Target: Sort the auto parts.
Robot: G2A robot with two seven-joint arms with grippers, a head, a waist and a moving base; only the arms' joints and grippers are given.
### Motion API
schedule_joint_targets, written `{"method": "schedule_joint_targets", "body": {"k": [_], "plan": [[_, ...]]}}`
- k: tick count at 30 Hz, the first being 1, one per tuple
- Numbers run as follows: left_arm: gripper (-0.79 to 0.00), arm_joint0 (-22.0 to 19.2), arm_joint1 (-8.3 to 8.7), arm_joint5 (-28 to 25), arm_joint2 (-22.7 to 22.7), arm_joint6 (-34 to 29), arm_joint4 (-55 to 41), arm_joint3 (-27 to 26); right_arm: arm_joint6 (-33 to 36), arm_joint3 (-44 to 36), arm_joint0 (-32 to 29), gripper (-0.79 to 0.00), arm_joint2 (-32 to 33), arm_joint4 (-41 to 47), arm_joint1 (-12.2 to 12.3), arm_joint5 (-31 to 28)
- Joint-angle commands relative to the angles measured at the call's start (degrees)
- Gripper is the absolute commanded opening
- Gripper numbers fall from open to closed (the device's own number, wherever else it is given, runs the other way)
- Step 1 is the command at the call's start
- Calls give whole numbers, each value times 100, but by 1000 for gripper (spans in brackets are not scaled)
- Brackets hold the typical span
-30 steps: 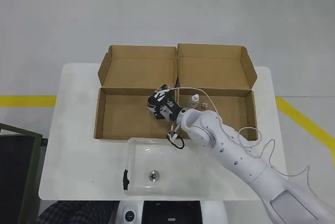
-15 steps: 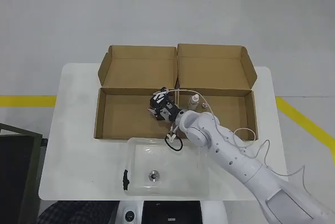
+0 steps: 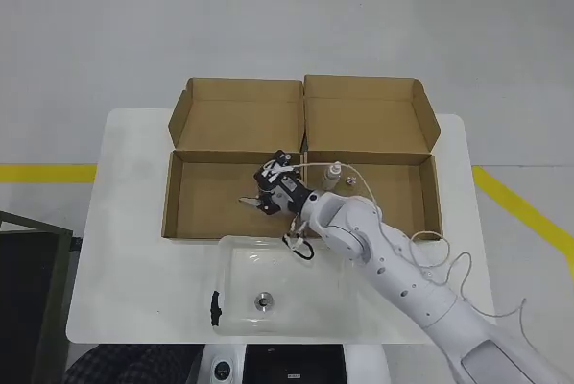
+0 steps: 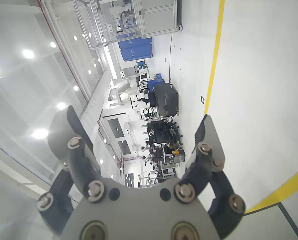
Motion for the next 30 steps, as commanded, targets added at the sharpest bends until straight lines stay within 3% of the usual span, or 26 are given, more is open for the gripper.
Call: {"method": "schedule_joint_targets", "body": {"k": [1, 18, 30], "plan": [[0, 0, 0, 0, 0, 0, 0, 0, 23, -306, -121, 0, 84, -51, 44, -253], [0, 0, 0, 0, 0, 0, 0, 0, 321, -2629, -1790, 0, 859, -1228, 582, -2441], [0, 0, 0, 0, 0, 0, 0, 0, 383, -2830, -2456, 0, 793, -2174, 738, -2732]]}}
